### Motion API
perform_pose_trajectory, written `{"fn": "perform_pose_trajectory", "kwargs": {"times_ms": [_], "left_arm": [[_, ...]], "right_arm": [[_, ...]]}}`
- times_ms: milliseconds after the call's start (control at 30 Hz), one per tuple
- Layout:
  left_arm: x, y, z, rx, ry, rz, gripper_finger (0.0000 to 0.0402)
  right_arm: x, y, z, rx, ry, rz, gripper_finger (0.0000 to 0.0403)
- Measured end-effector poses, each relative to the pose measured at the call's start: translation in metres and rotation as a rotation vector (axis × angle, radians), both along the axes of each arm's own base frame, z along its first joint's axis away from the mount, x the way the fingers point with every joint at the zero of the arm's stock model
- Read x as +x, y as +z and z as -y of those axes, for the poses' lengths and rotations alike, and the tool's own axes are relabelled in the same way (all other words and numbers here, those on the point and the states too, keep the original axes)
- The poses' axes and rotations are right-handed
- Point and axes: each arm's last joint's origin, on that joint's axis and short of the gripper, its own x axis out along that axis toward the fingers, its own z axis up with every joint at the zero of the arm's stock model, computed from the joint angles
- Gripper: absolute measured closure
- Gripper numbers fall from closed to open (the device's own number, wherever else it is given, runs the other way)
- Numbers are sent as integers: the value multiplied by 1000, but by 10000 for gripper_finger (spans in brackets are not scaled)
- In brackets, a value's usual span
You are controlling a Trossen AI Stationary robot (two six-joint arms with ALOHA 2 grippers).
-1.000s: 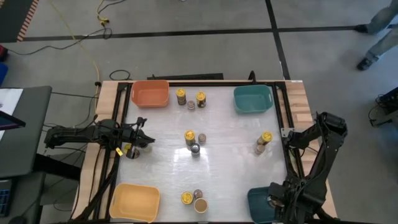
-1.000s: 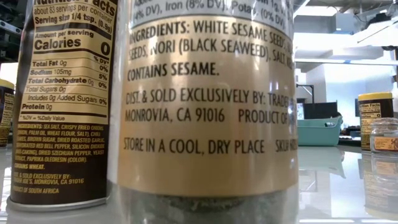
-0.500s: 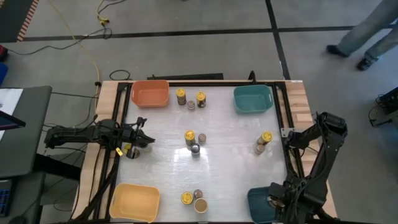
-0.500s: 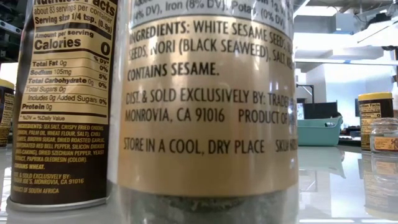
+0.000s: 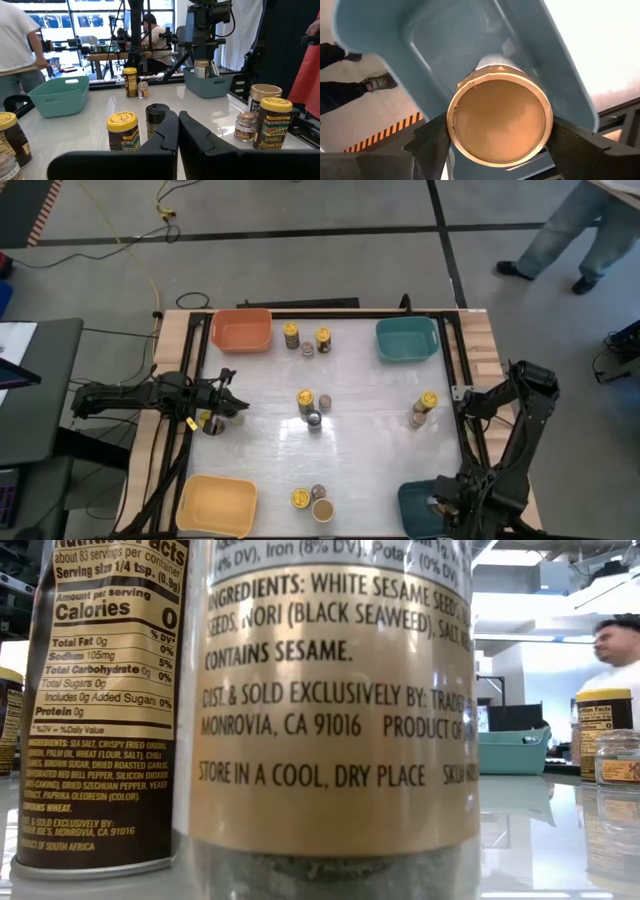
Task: Sort spices by type
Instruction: Put the top gold seasoning bottle into the bottom teal dark blue bin
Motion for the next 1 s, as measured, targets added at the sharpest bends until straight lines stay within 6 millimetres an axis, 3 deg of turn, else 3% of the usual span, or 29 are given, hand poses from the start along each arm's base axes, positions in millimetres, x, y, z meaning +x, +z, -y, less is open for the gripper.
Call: {"fn": "perform_pose_trajectory", "kwargs": {"times_ms": [700, 1000], "left_arm": [[0, 0, 0, 0, 0, 0, 401], [0, 0, 0, 0, 0, 0, 401]], "right_arm": [[-5, -1, 5, -75, 8, 14, 77], [-5, -1, 6, -86, 8, 10, 17]]}}
